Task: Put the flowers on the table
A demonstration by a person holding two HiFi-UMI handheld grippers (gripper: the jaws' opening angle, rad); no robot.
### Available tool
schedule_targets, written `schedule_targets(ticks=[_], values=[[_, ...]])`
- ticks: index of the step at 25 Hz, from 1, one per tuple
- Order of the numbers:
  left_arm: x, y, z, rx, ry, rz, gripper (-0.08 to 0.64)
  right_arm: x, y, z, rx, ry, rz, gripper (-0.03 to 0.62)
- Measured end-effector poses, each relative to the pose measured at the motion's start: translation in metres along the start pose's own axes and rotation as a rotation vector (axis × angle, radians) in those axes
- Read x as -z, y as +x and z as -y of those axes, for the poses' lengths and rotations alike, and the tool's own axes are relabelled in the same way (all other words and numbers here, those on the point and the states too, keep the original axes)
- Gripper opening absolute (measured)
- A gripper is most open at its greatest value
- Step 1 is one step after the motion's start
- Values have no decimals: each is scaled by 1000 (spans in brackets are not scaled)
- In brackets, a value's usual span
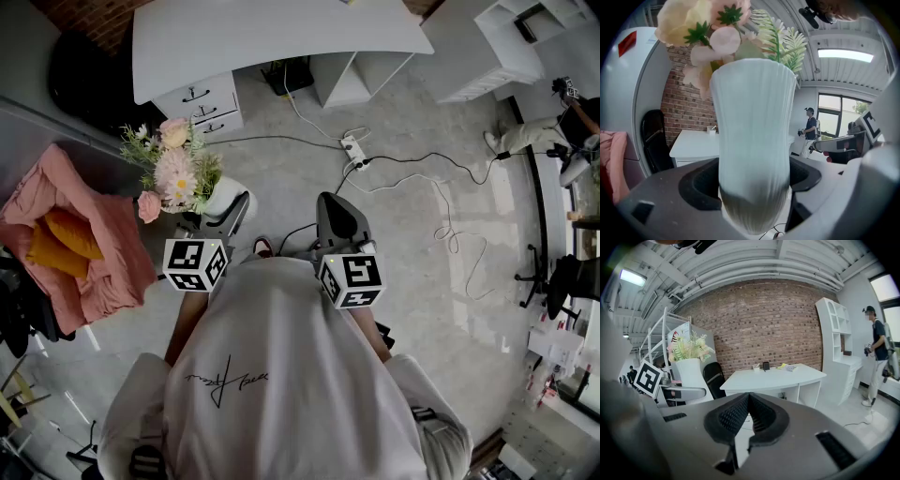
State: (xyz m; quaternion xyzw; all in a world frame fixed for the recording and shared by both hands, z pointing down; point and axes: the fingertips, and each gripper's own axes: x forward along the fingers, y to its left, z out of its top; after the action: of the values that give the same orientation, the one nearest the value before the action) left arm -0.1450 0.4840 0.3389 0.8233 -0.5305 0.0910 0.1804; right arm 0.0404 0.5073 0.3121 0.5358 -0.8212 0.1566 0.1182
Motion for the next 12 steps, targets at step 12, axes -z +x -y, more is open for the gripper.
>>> schedule_targets(ticks=[12], values=[[4,-7,-5,48,7,19,419,4,-3,-15,25,-1,32,25]])
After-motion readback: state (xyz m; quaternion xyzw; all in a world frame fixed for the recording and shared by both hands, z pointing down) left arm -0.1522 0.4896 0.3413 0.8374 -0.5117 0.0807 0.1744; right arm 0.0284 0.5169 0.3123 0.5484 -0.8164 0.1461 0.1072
